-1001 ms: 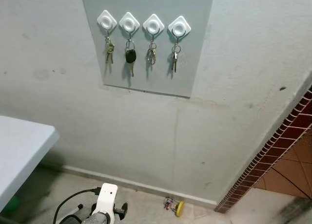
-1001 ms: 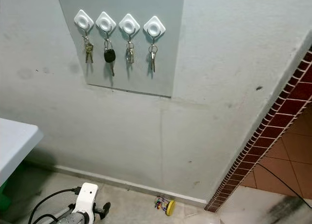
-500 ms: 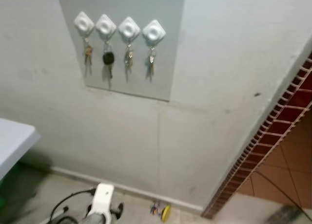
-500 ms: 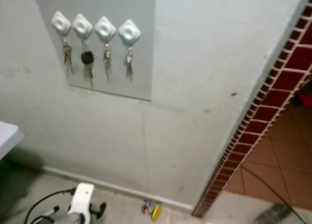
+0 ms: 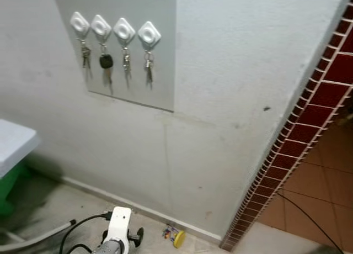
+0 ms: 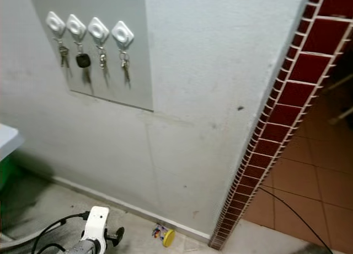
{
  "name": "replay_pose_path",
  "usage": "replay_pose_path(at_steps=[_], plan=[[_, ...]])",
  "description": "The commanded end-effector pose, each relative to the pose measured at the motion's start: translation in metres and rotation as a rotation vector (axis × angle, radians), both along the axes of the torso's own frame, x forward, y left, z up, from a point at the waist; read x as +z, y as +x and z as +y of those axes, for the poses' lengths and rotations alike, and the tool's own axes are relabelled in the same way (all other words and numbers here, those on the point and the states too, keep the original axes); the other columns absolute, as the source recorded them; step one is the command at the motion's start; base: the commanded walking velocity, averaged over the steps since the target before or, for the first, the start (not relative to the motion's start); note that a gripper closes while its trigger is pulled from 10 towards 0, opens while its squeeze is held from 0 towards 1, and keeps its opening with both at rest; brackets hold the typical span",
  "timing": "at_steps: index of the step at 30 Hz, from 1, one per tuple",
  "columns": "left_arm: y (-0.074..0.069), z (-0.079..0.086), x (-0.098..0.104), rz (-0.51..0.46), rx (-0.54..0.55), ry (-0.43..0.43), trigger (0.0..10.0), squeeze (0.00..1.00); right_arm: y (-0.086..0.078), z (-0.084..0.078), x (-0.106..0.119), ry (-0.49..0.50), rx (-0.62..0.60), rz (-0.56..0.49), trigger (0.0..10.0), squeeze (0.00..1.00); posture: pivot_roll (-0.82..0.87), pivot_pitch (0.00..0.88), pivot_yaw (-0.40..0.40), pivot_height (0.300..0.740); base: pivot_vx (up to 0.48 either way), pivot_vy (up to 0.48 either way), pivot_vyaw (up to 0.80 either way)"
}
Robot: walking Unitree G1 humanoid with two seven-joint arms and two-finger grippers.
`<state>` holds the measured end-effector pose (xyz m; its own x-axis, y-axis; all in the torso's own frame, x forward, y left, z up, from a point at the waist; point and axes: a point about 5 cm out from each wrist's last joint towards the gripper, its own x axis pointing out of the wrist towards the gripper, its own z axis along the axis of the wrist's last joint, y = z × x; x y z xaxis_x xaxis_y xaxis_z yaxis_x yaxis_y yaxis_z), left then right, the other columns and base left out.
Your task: Hang keys on a hook
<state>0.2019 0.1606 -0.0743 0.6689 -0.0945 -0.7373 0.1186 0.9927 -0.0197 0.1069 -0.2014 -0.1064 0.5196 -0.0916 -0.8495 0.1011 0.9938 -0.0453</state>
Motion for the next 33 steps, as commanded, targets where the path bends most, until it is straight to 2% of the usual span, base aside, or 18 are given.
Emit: replay_pose_path(at_steps=[1,7,14,33], plan=[[0.0021,0.0028,0.0012,-0.004,0.011,0.009,10.0,0.00,-0.0003,-0.0004,-0.0001,0.002,-0.007,0.003,10.0,0.00,-0.03,0.000,0.006,0.740,0.000,0.000,0.00],[0.0025,0.0030,0.0012,0.001,0.025,0.000,10.0,0.00,0.0009,0.0012,-0.0002,0.003,0.000,0.007,10.0,0.00,-0.02,0.000,0.004,0.740,0.000,0.000,0.00],[0.0023,0.0033,0.0011,0.002,0.030,-0.004,10.0,0.00,0.0013,0.0019,-0.0004,0.006,0.000,0.011,10.0,0.00,-0.02,0.000,0.004,0.740,0.000,0.422,0.00],[0.0018,0.0025,0.0008,0.003,0.024,0.001,10.0,0.00,-0.0004,0.0014,-0.0010,0.001,0.006,0.023,10.0,0.00,-0.02,0.000,0.003,0.740,0.000,0.000,0.00]])
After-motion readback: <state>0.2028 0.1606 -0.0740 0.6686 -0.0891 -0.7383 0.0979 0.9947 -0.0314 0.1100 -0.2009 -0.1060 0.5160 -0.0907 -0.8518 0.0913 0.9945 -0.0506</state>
